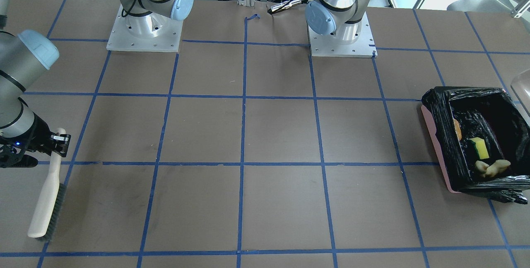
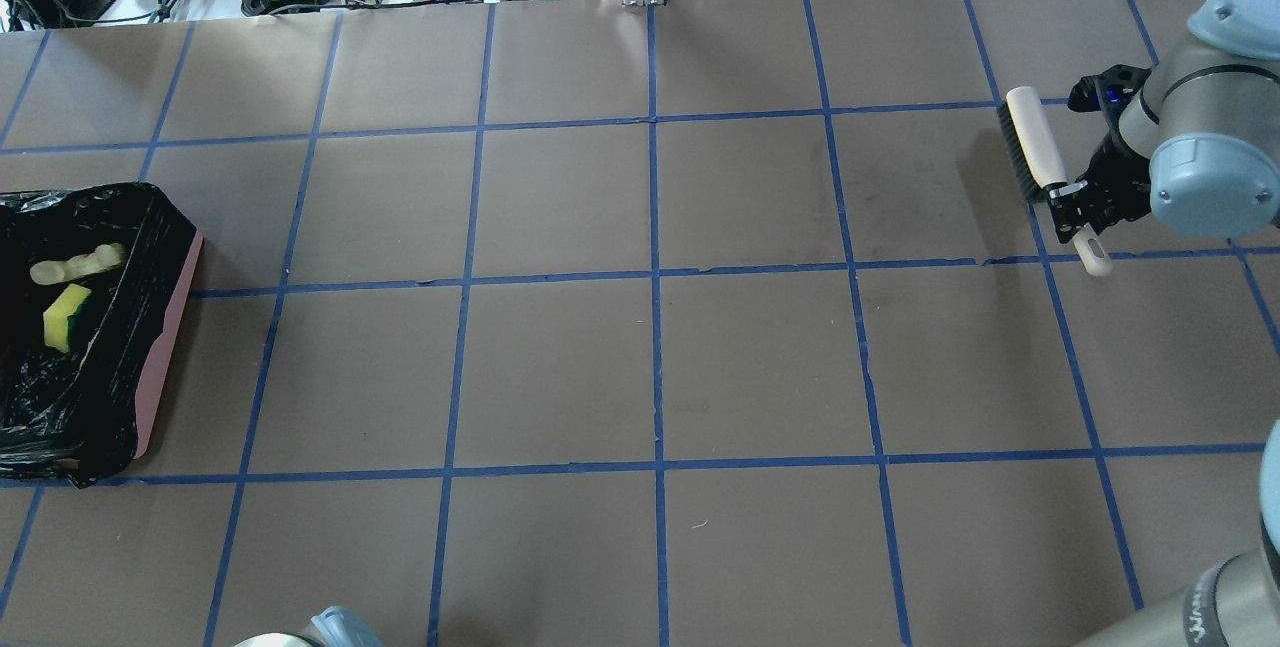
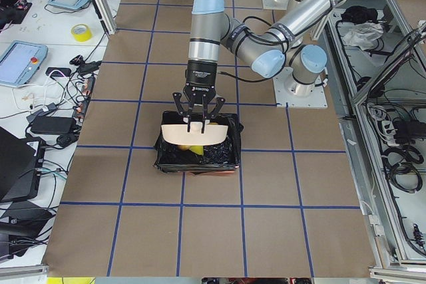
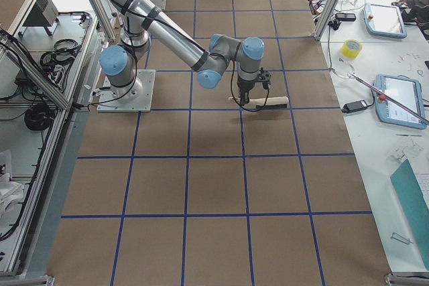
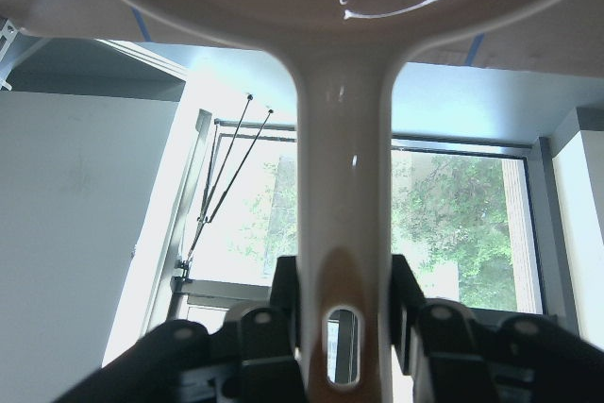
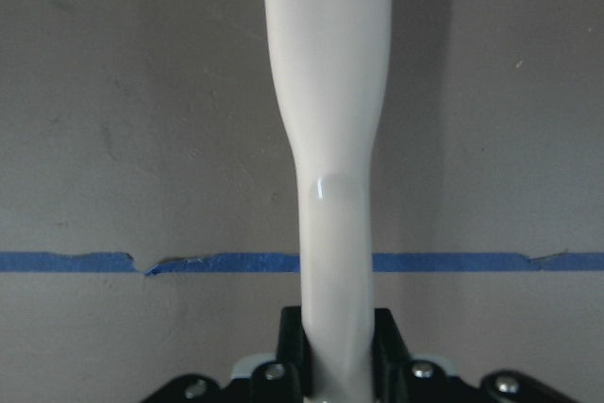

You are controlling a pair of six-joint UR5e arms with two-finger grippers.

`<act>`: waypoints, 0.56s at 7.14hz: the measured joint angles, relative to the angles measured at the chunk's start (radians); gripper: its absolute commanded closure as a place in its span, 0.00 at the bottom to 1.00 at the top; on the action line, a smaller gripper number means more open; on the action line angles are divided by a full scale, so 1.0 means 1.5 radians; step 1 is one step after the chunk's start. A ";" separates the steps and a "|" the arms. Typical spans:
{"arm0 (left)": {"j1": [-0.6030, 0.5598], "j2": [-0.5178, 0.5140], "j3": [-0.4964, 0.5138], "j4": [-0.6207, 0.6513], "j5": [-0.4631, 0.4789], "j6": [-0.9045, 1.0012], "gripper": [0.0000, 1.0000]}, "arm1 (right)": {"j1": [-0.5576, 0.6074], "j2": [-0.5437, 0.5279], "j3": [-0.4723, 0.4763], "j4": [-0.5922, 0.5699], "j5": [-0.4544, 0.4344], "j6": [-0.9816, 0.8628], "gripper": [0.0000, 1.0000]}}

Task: Sweep and dump trash into bin
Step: 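Tip dustpan with left gripper to dump items into bag while right withdraws brush, then lower dustpan onto table with left gripper while right lowers brush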

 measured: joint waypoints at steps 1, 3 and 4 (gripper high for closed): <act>-0.023 0.000 0.001 0.021 -0.039 0.014 1.00 | 0.000 0.000 0.006 -0.003 0.002 -0.003 1.00; -0.103 0.000 0.000 0.018 -0.142 -0.040 1.00 | -0.001 -0.002 0.008 0.014 0.006 -0.001 1.00; -0.140 -0.002 -0.002 -0.014 -0.192 -0.128 1.00 | -0.001 -0.004 0.006 0.028 0.007 0.001 1.00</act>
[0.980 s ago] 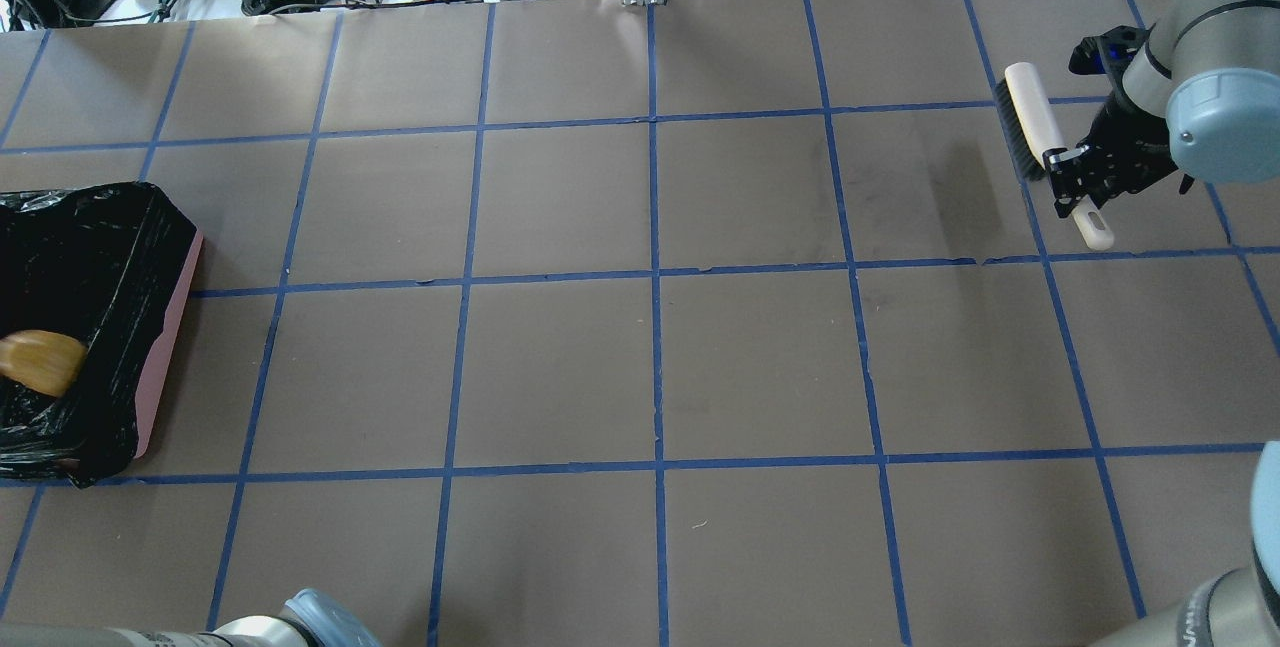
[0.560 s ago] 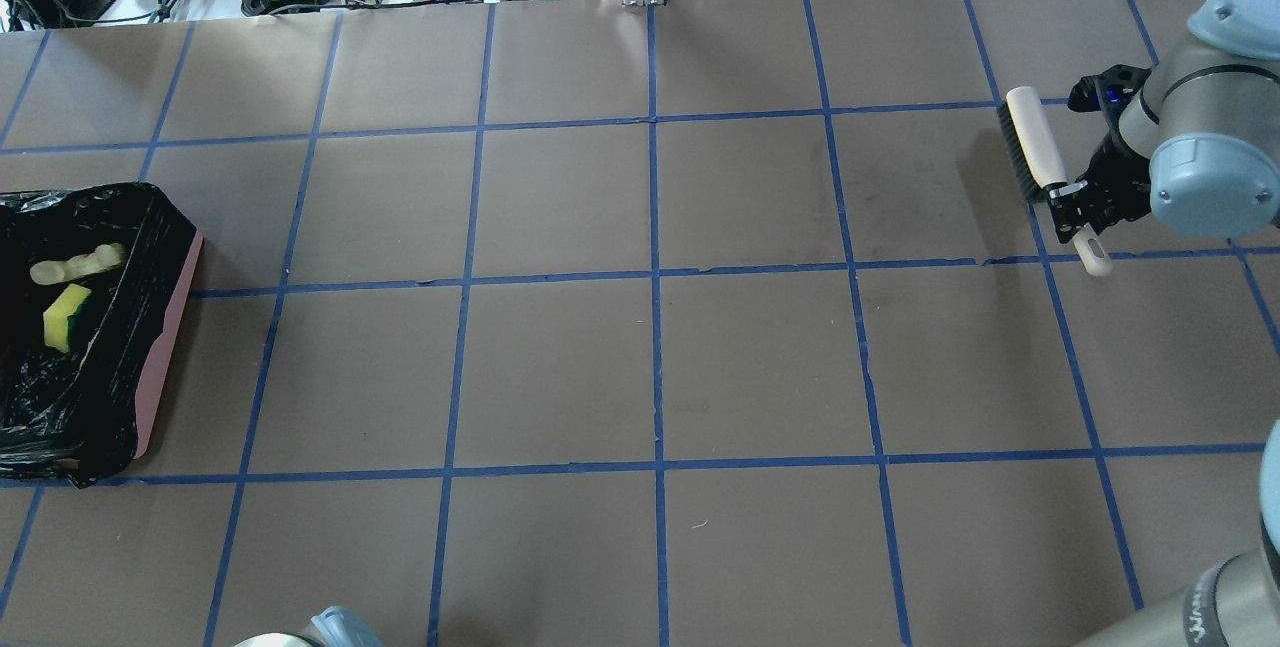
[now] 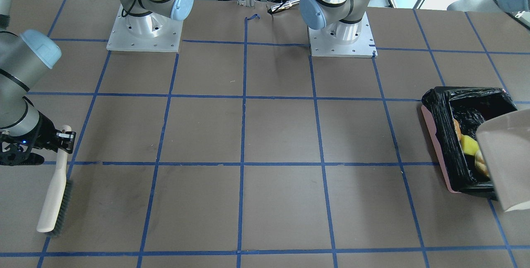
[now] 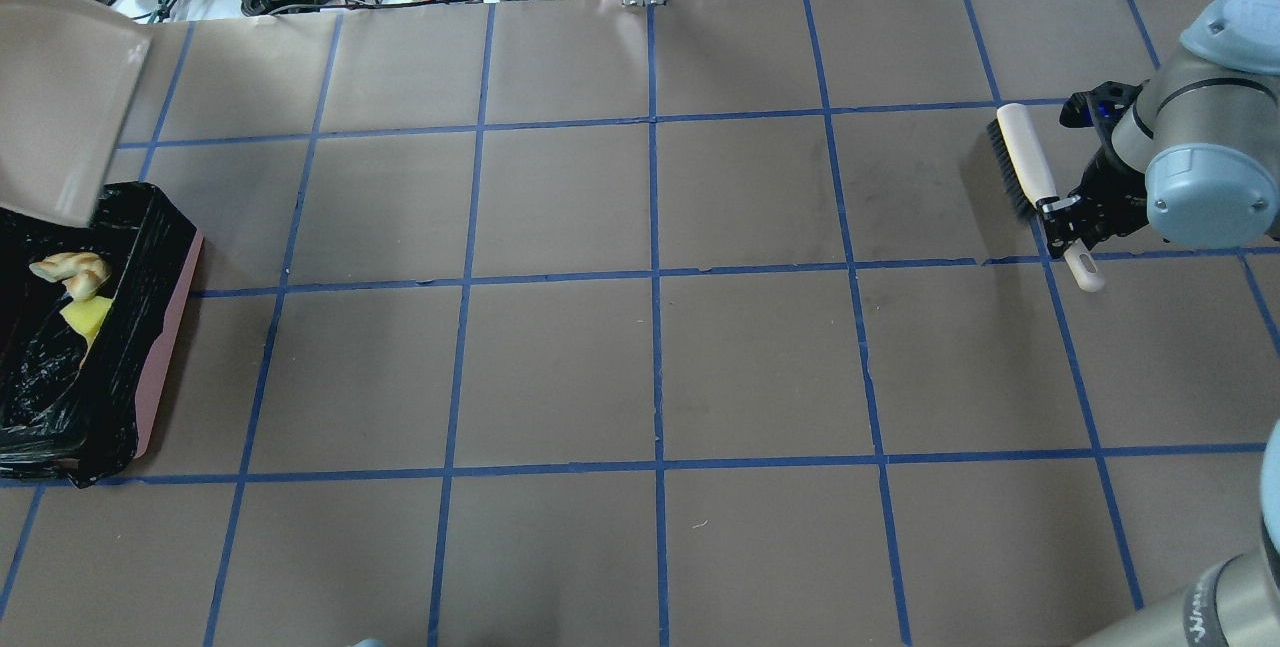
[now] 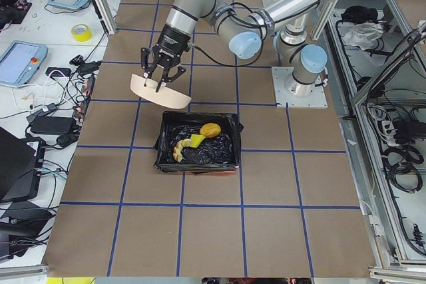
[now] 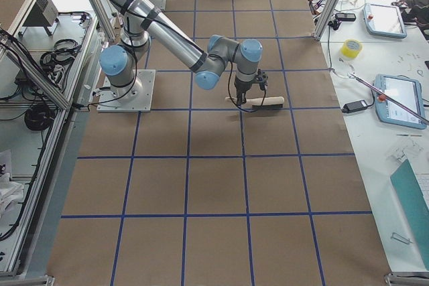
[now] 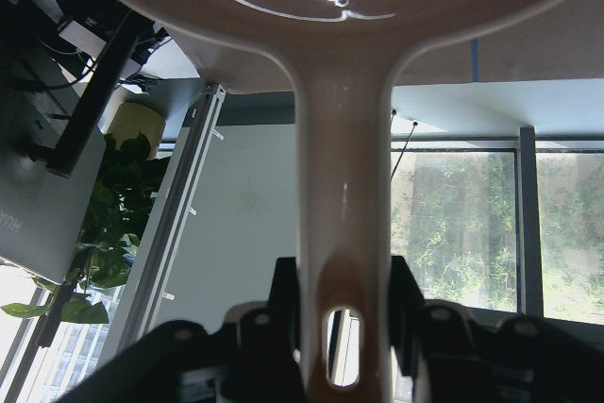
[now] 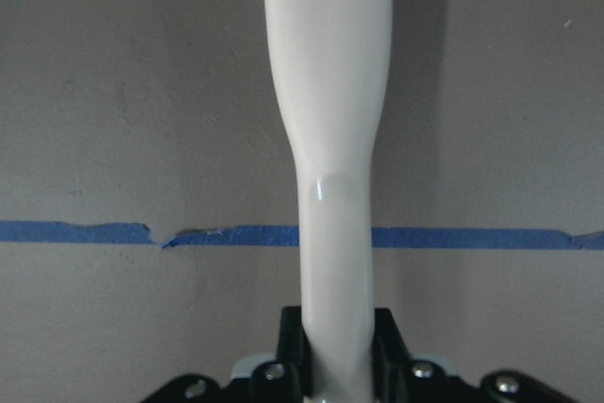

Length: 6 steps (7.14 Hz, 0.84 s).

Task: Sweep and dump trash into bin
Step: 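Lower dustpan onto table with left gripper while right lowers brush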

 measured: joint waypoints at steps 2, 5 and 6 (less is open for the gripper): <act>-0.037 -0.015 -0.003 -0.078 -0.117 -0.165 1.00 | 0.000 -0.002 -0.001 0.012 -0.003 0.002 0.64; -0.086 -0.083 -0.020 -0.155 -0.232 -0.331 1.00 | 0.000 -0.003 -0.002 0.015 -0.001 0.002 0.30; -0.115 -0.117 -0.022 -0.159 -0.238 -0.350 1.00 | 0.000 -0.003 -0.005 0.014 -0.002 0.002 0.24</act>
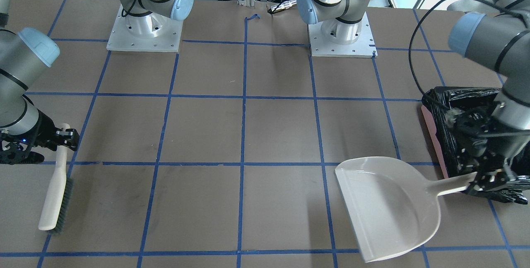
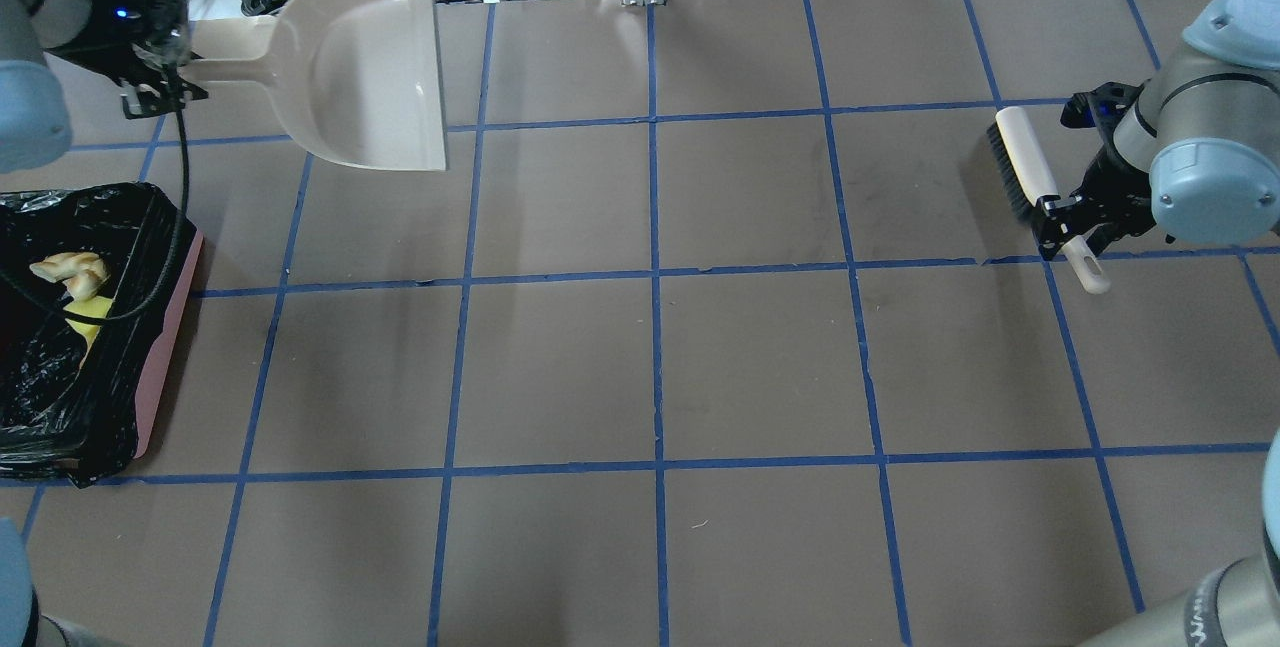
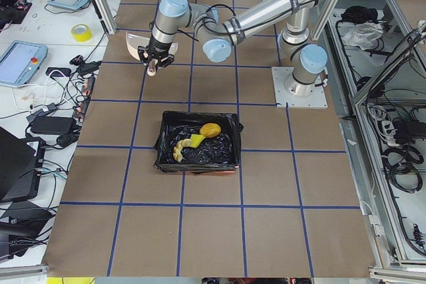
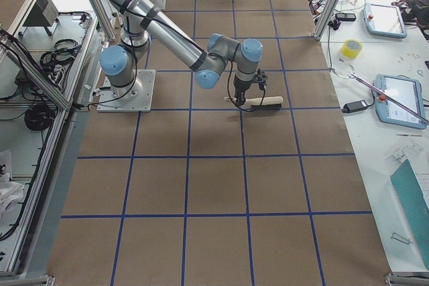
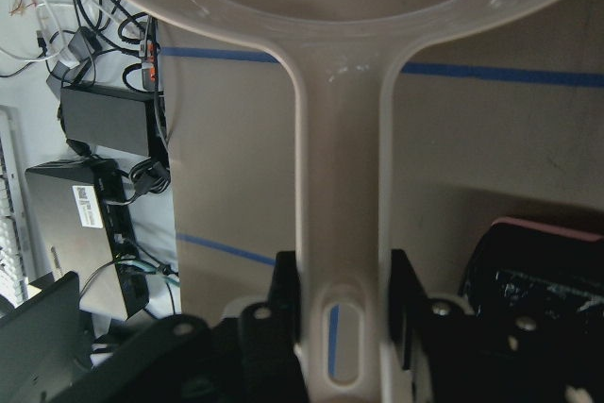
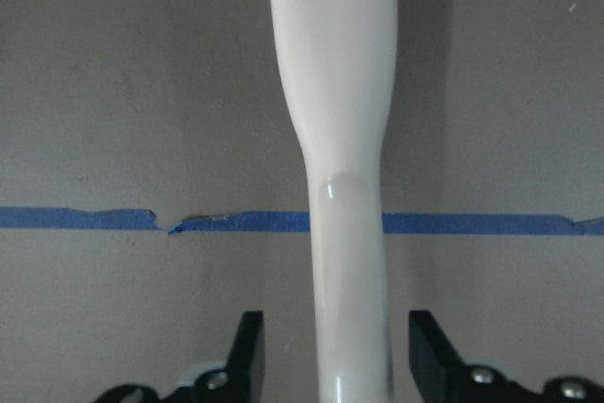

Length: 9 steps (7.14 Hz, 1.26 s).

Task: Sweep and dump trash into bin
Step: 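Lower dustpan onto table with left gripper while right lowers brush, then release brush and lift right gripper while left gripper releases dustpan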

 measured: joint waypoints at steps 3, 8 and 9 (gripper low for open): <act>-0.036 -0.083 0.003 -0.008 0.015 0.078 1.00 | 0.000 -0.003 -0.034 0.004 0.002 0.001 0.14; -0.043 -0.134 0.025 -0.042 0.040 0.048 1.00 | 0.079 -0.050 -0.191 0.232 0.049 0.141 0.01; -0.045 -0.137 0.027 -0.044 0.039 0.040 1.00 | 0.129 -0.066 -0.221 0.276 0.049 0.204 0.01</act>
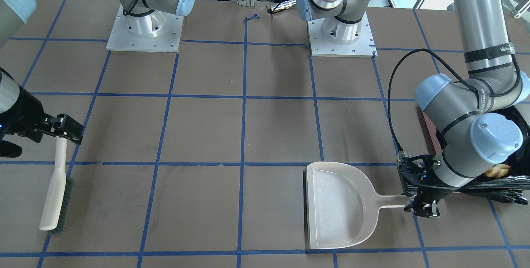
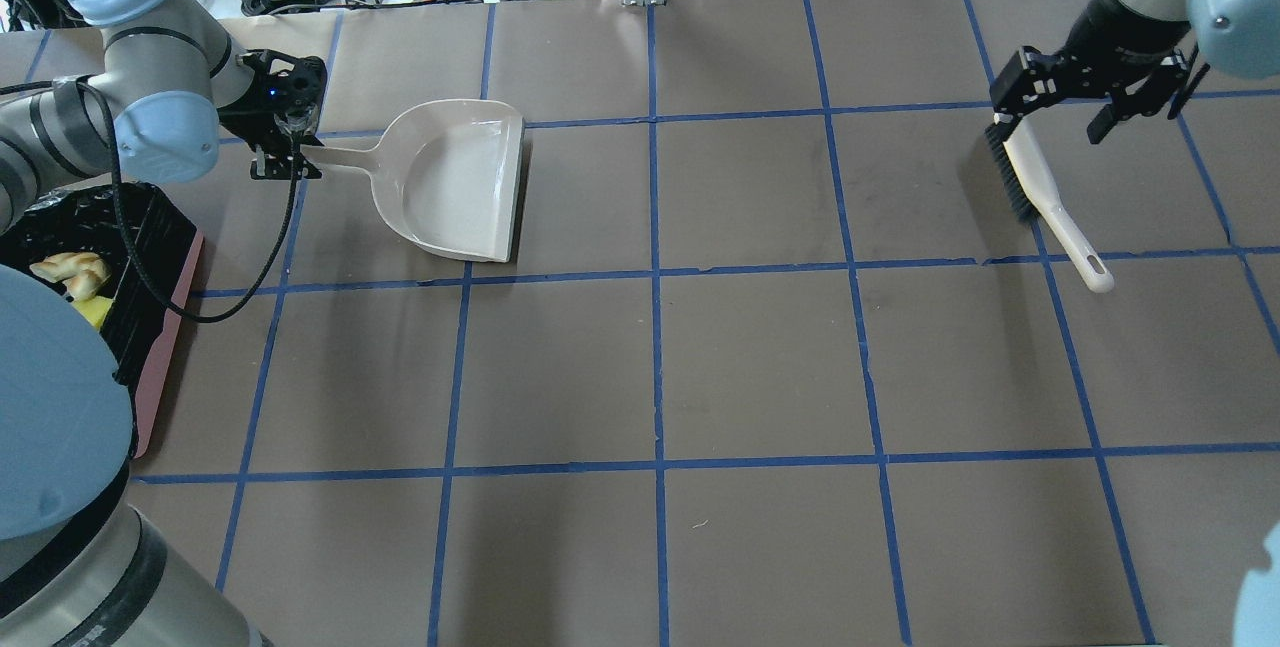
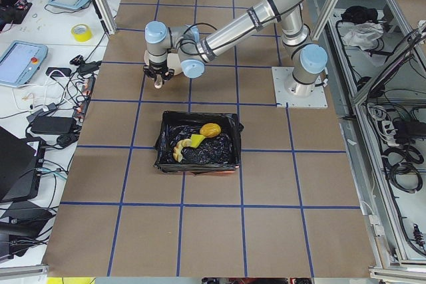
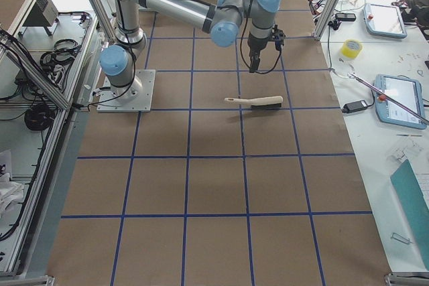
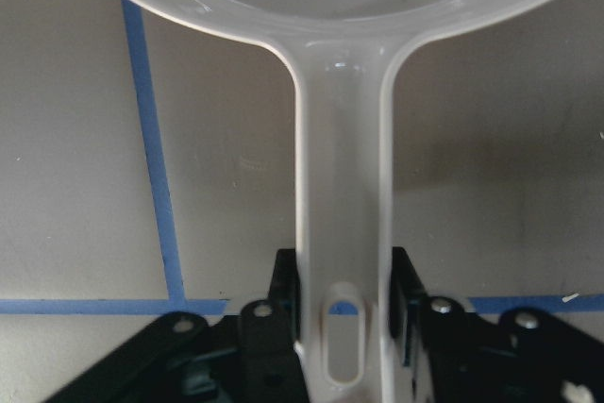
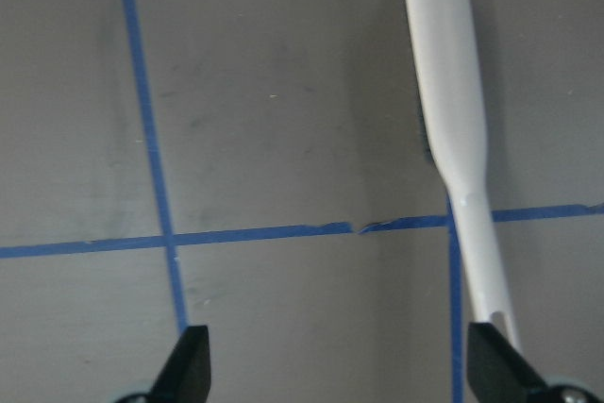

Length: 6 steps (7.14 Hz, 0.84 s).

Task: Sweep and dump trash into bin
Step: 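Release brush and lift right gripper while left gripper releases dustpan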

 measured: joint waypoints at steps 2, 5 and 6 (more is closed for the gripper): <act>-0.003 -0.005 0.003 0.000 -0.002 -0.014 1.00 | 0.090 -0.045 -0.033 0.080 -0.001 0.099 0.00; -0.015 -0.010 0.005 0.004 0.001 -0.035 0.01 | 0.126 -0.149 -0.035 0.198 -0.042 0.123 0.00; -0.016 -0.012 0.005 0.005 0.002 -0.037 0.00 | 0.138 -0.157 -0.035 0.205 -0.040 0.124 0.00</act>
